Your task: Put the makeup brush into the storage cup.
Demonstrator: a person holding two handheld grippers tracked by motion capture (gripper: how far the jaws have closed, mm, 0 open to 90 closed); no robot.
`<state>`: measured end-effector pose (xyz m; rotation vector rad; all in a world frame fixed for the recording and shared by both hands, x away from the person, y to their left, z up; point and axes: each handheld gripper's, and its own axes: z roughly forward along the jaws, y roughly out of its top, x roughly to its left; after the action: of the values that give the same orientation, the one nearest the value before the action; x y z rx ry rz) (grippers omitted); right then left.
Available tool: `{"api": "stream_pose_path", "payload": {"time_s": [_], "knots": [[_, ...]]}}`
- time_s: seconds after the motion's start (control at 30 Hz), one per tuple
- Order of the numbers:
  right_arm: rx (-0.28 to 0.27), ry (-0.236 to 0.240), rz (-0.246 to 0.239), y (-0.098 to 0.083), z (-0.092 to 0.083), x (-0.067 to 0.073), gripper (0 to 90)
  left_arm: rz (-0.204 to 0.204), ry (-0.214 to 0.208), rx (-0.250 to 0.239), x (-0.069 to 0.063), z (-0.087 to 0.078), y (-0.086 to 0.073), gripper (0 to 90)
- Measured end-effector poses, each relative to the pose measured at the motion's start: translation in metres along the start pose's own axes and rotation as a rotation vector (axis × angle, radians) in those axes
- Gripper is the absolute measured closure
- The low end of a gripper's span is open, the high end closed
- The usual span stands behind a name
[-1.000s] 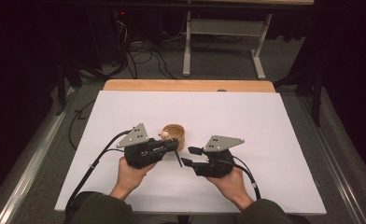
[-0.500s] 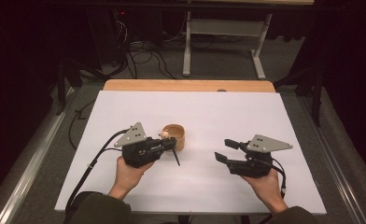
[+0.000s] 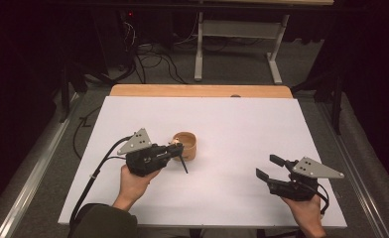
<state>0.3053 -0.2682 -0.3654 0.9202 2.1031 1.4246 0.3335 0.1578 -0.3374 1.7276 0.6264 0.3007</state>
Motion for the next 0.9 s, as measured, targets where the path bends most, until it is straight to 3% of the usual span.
{"api": "stream_pose_path", "payload": {"time_s": [0.23,0.3,0.4,0.57,0.9], "knots": [[-0.032,-0.038,0.015,-0.011,-0.006,-0.006,32.3,-0.007,0.025,-0.007,0.007,-0.005,0.0,83.5],[-0.027,-0.05,-0.02,-0.013,-0.004,-0.005,32.6,-0.011,0.034,-0.009,0.009,-0.007,0.0,83.4],[-0.018,-0.037,-0.005,-0.017,0.001,-0.003,32.8,-0.011,0.05,-0.012,0.012,-0.01,0.001,83.4],[-0.007,-0.026,-0.04,-0.02,0.005,0.002,33.6,-0.017,0.066,-0.026,0.016,-0.015,0.002,83.4],[0.009,-0.03,-0.008,-0.022,0.005,-0.002,33.9,-0.04,0.092,-0.039,0.029,-0.021,0.006,83.4]]}}
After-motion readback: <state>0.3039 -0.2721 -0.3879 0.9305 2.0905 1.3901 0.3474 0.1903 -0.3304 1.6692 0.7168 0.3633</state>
